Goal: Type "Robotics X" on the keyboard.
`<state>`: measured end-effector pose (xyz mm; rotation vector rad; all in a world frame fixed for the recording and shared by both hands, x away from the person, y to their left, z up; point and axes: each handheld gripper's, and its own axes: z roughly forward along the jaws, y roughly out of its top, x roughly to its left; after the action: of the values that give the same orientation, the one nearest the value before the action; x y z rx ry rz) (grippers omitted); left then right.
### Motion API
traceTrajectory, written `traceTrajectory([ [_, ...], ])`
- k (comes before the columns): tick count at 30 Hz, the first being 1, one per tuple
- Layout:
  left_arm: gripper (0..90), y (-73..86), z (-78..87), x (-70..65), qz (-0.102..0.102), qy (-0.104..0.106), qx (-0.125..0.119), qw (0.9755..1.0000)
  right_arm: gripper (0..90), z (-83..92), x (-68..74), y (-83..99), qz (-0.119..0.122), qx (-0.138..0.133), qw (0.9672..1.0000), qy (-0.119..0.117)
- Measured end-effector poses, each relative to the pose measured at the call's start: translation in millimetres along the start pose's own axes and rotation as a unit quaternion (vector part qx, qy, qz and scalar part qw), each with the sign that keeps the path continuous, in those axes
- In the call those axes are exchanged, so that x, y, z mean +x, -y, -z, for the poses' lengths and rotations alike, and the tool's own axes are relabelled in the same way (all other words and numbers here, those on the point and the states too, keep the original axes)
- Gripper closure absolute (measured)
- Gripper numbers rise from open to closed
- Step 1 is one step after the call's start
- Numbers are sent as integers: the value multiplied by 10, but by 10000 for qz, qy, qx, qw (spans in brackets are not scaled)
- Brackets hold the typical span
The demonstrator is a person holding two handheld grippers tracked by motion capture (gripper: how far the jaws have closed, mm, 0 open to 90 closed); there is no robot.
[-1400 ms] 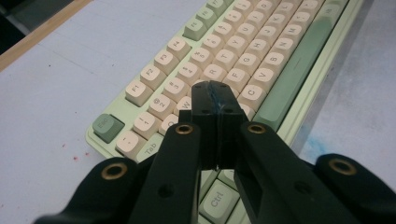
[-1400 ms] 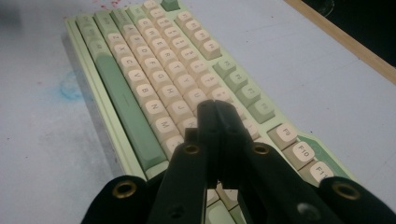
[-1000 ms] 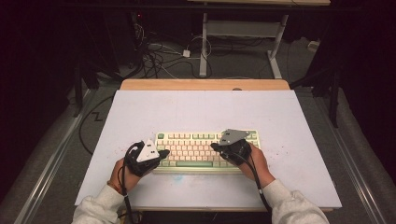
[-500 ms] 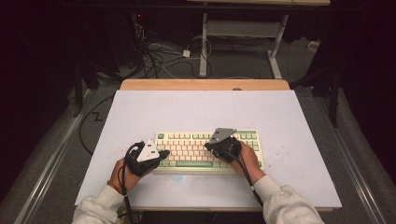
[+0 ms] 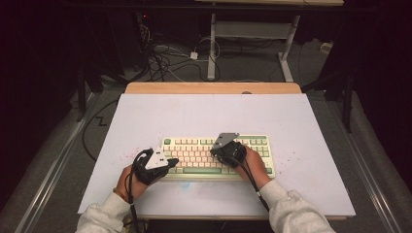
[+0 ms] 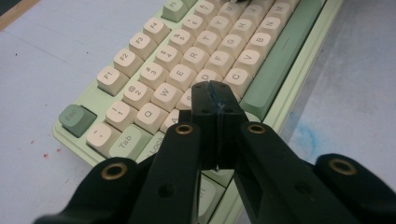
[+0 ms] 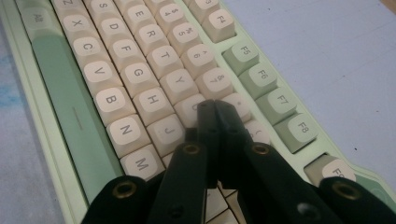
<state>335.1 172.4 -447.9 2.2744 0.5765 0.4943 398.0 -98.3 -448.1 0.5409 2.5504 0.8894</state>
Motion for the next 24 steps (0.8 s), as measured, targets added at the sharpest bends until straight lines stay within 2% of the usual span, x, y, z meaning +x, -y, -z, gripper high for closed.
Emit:
traceTrajectory([
  [2,872,-1,5,-2,-21,1,8,10000,900,26,1,4,-5,-51,10000,11],
  [4,872,-3,11,2,-10,-3,-7,10000,900,93,-5,4,-88,-210,9997,43],
  [8,872,-6,7,-2,-5,-1,-7,10000,900,227,-2,12,-98,-435,9990,65],
  [16,873,-32,-16,-17,-17,25,-2,10000,900,482,13,65,-193,-859,9960,128],
  [24,872,-63,-19,-25,-43,30,-15,10000,900,692,15,158,-277,-1121,9930,261],
])
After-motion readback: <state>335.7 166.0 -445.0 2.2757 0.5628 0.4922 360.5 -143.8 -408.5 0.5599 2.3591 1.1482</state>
